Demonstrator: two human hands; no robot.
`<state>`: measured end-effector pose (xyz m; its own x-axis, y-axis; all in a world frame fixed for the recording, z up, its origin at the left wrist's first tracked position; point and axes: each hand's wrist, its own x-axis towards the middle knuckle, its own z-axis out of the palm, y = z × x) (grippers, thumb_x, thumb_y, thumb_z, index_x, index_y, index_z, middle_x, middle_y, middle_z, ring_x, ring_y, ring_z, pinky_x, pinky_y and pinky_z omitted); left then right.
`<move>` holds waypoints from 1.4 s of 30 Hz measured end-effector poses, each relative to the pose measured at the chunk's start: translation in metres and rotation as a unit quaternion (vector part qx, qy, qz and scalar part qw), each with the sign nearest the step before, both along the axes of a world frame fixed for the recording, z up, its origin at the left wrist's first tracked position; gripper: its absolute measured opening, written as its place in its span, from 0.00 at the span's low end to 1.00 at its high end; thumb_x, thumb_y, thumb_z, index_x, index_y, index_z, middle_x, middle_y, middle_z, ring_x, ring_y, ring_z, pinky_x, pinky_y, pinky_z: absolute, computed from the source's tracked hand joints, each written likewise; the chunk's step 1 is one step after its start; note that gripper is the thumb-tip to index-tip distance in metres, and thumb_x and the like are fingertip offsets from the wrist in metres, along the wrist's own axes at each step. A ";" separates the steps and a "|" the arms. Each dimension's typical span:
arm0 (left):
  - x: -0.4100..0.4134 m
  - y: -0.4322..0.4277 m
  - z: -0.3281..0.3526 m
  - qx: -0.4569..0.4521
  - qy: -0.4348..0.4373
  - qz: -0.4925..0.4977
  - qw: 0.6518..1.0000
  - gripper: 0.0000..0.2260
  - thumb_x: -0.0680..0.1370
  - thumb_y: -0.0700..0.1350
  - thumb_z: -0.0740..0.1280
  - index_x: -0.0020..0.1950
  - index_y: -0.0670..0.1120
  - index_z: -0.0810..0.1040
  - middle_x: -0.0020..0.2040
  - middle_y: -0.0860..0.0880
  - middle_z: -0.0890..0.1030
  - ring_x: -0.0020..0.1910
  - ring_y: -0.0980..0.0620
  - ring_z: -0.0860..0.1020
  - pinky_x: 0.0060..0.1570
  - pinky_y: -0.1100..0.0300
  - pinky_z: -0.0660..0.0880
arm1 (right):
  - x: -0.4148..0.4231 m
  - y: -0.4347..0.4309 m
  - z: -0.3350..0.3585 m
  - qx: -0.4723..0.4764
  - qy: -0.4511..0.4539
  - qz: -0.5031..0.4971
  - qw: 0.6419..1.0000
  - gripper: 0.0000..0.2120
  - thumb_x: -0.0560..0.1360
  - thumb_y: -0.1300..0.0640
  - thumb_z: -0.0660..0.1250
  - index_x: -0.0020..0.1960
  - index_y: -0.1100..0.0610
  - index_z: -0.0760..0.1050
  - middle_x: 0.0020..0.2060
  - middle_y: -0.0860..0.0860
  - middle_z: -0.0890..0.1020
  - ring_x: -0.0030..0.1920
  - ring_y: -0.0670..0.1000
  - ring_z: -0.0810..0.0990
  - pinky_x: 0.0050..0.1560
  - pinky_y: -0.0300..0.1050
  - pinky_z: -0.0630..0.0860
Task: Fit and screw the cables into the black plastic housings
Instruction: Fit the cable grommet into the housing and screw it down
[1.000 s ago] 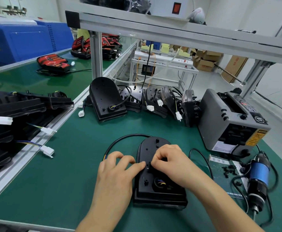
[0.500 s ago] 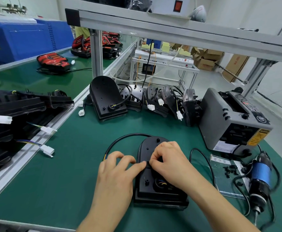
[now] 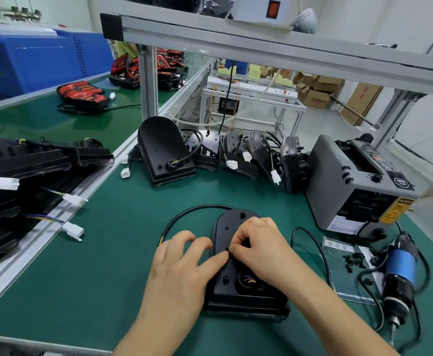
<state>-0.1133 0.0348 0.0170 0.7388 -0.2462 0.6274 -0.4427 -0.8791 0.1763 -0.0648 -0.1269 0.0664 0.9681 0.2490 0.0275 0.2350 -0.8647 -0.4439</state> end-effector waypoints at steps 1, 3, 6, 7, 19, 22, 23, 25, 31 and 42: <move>0.001 0.001 0.001 0.007 -0.003 0.000 1.000 0.23 0.62 0.34 0.61 0.48 0.55 0.84 0.47 0.51 0.81 0.51 0.46 0.70 0.44 0.49 0.74 | 0.000 -0.001 0.000 0.005 0.002 -0.007 1.000 0.12 0.75 0.53 0.65 0.34 0.44 0.69 0.46 0.44 0.74 0.57 0.47 0.65 0.54 0.40 0.65; 0.002 0.001 0.004 0.011 0.000 -0.003 1.000 0.23 0.65 0.36 0.56 0.49 0.56 0.84 0.49 0.52 0.81 0.51 0.46 0.70 0.44 0.50 0.74 | -0.001 -0.004 0.001 0.018 0.000 -0.019 1.000 0.10 0.75 0.54 0.65 0.36 0.44 0.70 0.48 0.44 0.74 0.58 0.47 0.65 0.57 0.42 0.66; 0.006 -0.001 0.006 0.031 0.006 -0.005 0.999 0.25 0.66 0.37 0.55 0.53 0.56 0.83 0.50 0.52 0.81 0.51 0.46 0.70 0.46 0.51 0.72 | -0.005 -0.014 -0.003 0.027 -0.028 -0.024 0.999 0.07 0.77 0.57 0.62 0.47 0.47 0.76 0.51 0.43 0.74 0.60 0.46 0.65 0.60 0.41 0.64; 0.007 -0.002 0.005 0.042 0.007 -0.004 0.999 0.26 0.66 0.38 0.54 0.54 0.55 0.82 0.51 0.51 0.81 0.51 0.46 0.70 0.47 0.51 0.70 | -0.008 -0.017 -0.005 0.030 -0.042 -0.021 0.998 0.09 0.77 0.58 0.61 0.50 0.47 0.78 0.51 0.42 0.75 0.60 0.45 0.65 0.61 0.39 0.64; -0.003 -0.008 0.012 0.099 0.068 -0.007 0.993 0.25 0.59 0.38 0.67 0.52 0.57 0.83 0.54 0.50 0.81 0.52 0.43 0.78 0.51 0.51 0.68 | -0.030 -0.027 -0.026 0.043 -0.125 -0.011 0.991 0.13 0.79 0.56 0.60 0.60 0.49 0.79 0.55 0.38 0.75 0.57 0.39 0.63 0.60 0.28 0.57; -0.003 -0.010 0.017 0.038 0.142 -0.013 0.989 0.27 0.64 0.35 0.62 0.55 0.61 0.81 0.59 0.54 0.78 0.55 0.45 0.77 0.50 0.50 0.73 | -0.032 -0.027 -0.026 0.060 -0.122 -0.013 0.991 0.12 0.79 0.56 0.61 0.59 0.50 0.79 0.55 0.39 0.77 0.58 0.41 0.65 0.60 0.27 0.57; 0.002 -0.009 0.017 0.032 0.165 -0.016 0.986 0.28 0.69 0.34 0.60 0.59 0.64 0.78 0.64 0.58 0.74 0.62 0.47 0.72 0.57 0.50 0.68 | -0.032 -0.027 -0.026 0.067 -0.118 -0.014 0.991 0.12 0.79 0.56 0.61 0.59 0.50 0.80 0.55 0.40 0.77 0.59 0.42 0.65 0.60 0.25 0.56; 0.012 0.002 0.019 -0.016 0.232 -0.026 0.972 0.25 0.78 0.38 0.57 0.66 0.67 0.70 0.69 0.64 0.63 0.68 0.54 0.60 0.65 0.59 0.56 | -0.034 -0.032 -0.024 0.083 -0.111 -0.034 0.990 0.11 0.79 0.56 0.62 0.58 0.51 0.80 0.55 0.40 0.76 0.59 0.42 0.66 0.59 0.22 0.54; 0.035 0.064 0.034 0.020 0.319 0.260 0.911 0.19 0.76 0.66 0.58 0.54 0.53 0.73 0.51 0.54 0.77 0.51 0.50 0.76 0.41 0.57 0.70 | -0.054 -0.063 -0.019 0.010 -0.076 -0.195 0.978 0.13 0.78 0.43 0.58 0.58 0.46 0.73 0.51 0.42 0.73 0.52 0.47 0.75 0.51 0.44 0.72; 0.030 0.028 0.025 -0.153 0.462 0.154 0.860 0.09 0.71 0.48 0.65 0.33 0.46 0.74 0.26 0.52 0.78 0.28 0.52 0.76 0.31 0.63 0.71 | -0.069 -0.054 -0.019 0.096 0.106 -0.219 0.965 0.31 0.73 0.31 0.55 0.68 0.49 0.70 0.58 0.46 0.79 0.55 0.49 0.78 0.59 0.48 0.74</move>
